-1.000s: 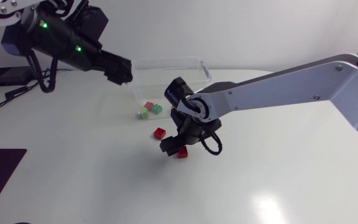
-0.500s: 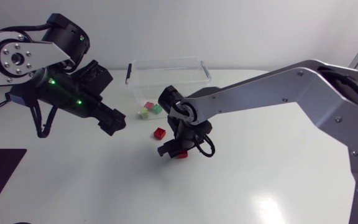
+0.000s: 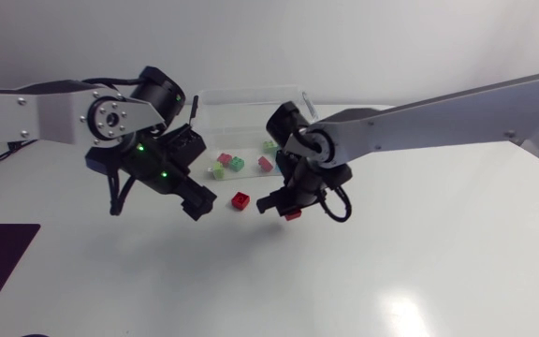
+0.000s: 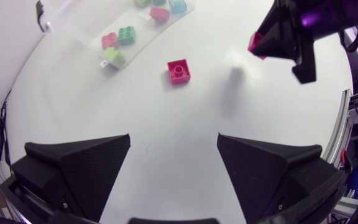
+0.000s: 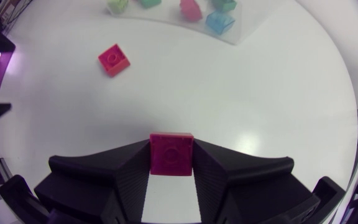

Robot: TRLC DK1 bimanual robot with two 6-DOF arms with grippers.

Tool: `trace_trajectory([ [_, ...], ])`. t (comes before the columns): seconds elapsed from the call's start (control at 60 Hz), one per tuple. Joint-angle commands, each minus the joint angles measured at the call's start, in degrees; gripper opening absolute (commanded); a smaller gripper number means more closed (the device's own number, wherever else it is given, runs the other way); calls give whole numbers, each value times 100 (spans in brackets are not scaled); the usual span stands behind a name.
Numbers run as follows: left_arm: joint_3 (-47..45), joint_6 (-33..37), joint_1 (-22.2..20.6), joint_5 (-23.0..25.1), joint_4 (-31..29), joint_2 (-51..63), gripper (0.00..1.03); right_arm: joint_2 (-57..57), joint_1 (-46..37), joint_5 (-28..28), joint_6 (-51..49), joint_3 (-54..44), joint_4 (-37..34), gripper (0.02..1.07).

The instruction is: Place the duplo bricks in the container

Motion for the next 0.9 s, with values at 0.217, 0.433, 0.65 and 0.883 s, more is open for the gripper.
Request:
trace_trajectory([
  [0.217,581,-475,-286,50,385,1256,96,-933,-330,157,-32,-60,-223,25],
  [0.433,1011,-774,-427,50,588,1845,91,-1143,-470,236,-103,186,-320,25],
  [0.65,1424,-1038,-611,-90,772,2364,91,-1275,-549,315,-138,608,-469,25],
  [0.883,1732,-1099,-620,-248,878,2803,85,-1346,-672,359,-208,1170,-452,26],
])
